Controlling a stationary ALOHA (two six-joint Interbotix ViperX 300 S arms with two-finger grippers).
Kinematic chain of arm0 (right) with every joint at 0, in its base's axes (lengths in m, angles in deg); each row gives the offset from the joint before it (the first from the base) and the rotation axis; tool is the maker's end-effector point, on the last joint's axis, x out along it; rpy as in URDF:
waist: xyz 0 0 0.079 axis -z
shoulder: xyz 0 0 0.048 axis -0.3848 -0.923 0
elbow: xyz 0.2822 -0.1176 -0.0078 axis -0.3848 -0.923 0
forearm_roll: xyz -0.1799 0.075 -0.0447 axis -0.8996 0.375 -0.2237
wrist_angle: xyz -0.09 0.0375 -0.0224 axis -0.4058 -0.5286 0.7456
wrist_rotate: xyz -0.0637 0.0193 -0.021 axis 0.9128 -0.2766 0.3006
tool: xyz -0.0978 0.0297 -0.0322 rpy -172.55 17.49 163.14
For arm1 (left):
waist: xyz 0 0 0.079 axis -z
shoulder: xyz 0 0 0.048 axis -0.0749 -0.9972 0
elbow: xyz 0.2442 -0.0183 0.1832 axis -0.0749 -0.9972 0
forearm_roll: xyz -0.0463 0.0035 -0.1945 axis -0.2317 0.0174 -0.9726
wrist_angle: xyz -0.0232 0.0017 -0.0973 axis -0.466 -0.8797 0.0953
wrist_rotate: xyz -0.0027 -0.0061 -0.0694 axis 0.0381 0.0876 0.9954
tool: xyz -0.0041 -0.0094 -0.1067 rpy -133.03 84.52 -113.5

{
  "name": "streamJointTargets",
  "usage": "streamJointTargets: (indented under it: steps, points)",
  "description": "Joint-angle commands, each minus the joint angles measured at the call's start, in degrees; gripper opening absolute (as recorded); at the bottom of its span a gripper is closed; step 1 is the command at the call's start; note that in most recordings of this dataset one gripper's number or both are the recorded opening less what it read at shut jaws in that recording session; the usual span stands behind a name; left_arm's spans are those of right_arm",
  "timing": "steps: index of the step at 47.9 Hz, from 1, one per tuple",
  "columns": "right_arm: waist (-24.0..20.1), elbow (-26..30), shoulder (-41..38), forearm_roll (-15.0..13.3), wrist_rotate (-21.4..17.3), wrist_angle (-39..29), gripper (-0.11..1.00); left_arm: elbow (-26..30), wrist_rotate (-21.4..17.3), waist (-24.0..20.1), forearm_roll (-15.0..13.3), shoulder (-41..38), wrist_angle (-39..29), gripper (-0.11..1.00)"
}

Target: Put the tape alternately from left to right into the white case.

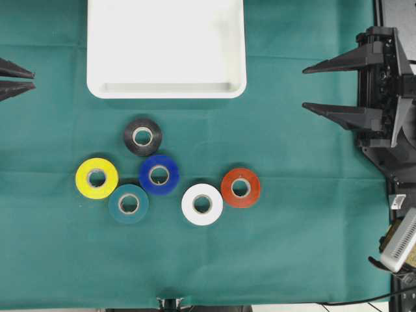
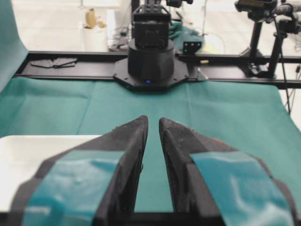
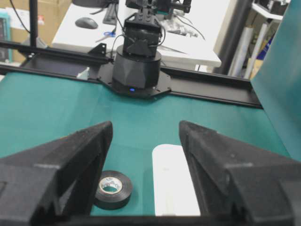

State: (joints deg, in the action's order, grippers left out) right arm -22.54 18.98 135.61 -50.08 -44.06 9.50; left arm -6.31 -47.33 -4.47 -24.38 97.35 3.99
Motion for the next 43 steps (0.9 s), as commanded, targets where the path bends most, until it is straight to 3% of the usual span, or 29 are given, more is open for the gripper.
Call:
streamJointTargets:
  steps: [1, 3, 8, 14, 37, 43]
  points:
    - [0.09, 0.97, -0.35, 0.09, -0.53, 0.53, 0.24, 0.53, 0.18, 1.49, -1.14, -0.53, 0.53, 0.24]
    - [0.09, 0.97, -0.26, 0.0, -0.7, 0.44, 0.22, 0.62, 0.18, 2.02, -1.14, -0.53, 0.53, 0.22]
    - [0.09, 0.88, 0.0, 0.09, -1.41, 0.35, 0.02, 0.88, 0.09, 3.6, -1.23, -0.44, 0.7, 0.03]
    - [0.18, 0.62, 0.18, 0.0, -2.37, 0.35, -0.09, 0.88, 0.09, 4.31, -1.14, -0.44, 0.7, 0.02]
    - [0.09, 0.26, -0.26, 0.09, -2.9, 0.44, -0.09, 0.26, 0.18, 4.31, -1.32, -0.88, 0.62, 0.03]
    - [0.09, 0.09, -0.7, 0.09, -3.25, 0.44, -0.08, 0.0, 0.09, 4.31, -1.32, -0.88, 0.35, 0.25]
